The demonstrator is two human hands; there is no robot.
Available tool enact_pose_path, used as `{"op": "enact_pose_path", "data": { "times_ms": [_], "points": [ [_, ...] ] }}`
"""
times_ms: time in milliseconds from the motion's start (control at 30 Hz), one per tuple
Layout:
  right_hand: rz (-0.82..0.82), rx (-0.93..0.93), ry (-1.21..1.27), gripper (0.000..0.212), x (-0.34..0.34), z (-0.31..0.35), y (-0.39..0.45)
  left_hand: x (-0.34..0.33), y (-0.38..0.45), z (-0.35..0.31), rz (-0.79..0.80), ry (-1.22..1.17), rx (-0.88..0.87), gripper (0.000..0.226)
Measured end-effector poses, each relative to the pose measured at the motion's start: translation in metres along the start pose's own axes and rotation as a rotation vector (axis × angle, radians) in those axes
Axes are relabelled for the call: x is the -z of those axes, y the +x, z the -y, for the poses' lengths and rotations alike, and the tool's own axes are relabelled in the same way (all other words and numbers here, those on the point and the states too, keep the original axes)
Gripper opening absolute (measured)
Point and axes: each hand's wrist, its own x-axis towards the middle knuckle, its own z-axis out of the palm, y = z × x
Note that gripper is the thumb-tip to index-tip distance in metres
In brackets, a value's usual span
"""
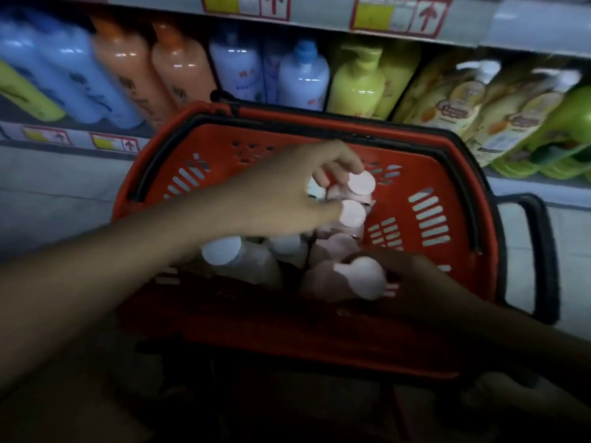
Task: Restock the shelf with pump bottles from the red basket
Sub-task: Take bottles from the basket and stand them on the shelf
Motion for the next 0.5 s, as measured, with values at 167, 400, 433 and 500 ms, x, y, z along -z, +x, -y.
{"op": "enact_pose_path", "data": {
  "times_ms": [167, 400, 433, 500],
  "points": [
    [-0.156, -0.119, 0.255, 0.042, -0.007, 0.016, -0.018, -0.009, 0.012, -0.011, 0.192, 0.120, -0.059, 0.042],
    [-0.386, -0.103, 0.374, 0.046, -0.033, 0.024, -0.024, -0.035, -0.013, -0.010, 0.143, 0.226, -0.025, 0.034],
    [-0.395, -0.100, 0.379, 0.046, -0.033, 0.023, -0.024, -0.036, -0.016, -0.008, 0.096, 0.199, -0.011, 0.031],
    [-0.382, -0.108, 0.383, 0.047, -0.032, 0.025, -0.025, -0.037, -0.023, -0.006, 0.016, 0.105, 0.005, 0.028]
  ]
}}
